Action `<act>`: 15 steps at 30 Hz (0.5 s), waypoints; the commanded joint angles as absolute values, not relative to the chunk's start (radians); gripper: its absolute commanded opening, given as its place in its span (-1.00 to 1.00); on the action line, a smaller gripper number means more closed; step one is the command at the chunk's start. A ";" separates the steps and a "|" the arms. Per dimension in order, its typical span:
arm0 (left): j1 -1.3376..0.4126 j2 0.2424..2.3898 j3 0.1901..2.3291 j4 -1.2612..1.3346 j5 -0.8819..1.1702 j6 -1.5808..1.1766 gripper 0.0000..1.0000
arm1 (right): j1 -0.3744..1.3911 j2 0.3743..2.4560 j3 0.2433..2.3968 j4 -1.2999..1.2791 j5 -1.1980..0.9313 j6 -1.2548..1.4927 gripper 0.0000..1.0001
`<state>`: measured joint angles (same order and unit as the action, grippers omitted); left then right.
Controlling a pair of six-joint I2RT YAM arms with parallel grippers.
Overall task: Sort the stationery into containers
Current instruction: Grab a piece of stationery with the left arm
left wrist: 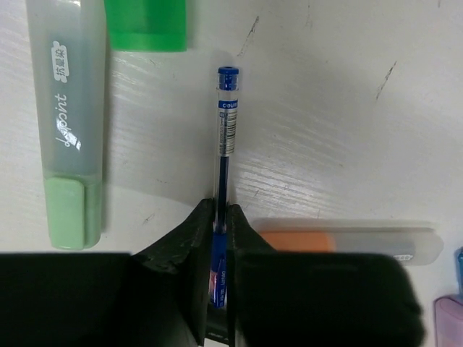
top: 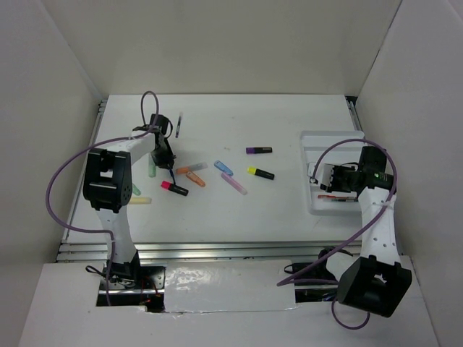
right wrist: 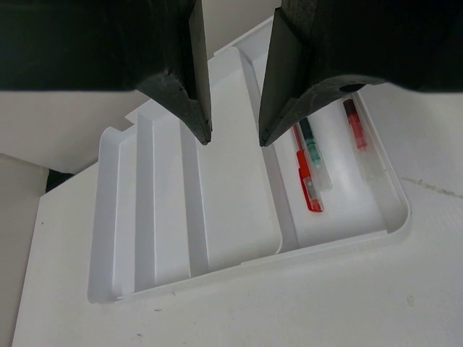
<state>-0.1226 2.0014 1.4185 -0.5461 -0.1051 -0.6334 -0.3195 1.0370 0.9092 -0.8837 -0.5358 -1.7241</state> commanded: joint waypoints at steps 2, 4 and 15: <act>-0.115 1.968 1.492 -0.564 -0.061 -0.634 -0.70 | -0.293 1.002 0.936 -0.897 -0.563 -1.700 -0.20; -0.115 1.942 1.522 -0.581 -0.048 -0.621 -0.82 | -0.287 0.993 0.943 -0.900 -0.574 -1.687 -0.21; -0.176 1.740 1.456 -0.377 0.829 -0.574 -1.00 | -0.172 0.844 0.942 -0.807 -0.799 -1.577 0.50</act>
<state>-0.1261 1.7699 1.4948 -0.4580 0.4305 -0.5816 -0.2295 0.9154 0.9310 -0.8665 -0.6823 -1.6409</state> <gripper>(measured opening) 0.201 0.736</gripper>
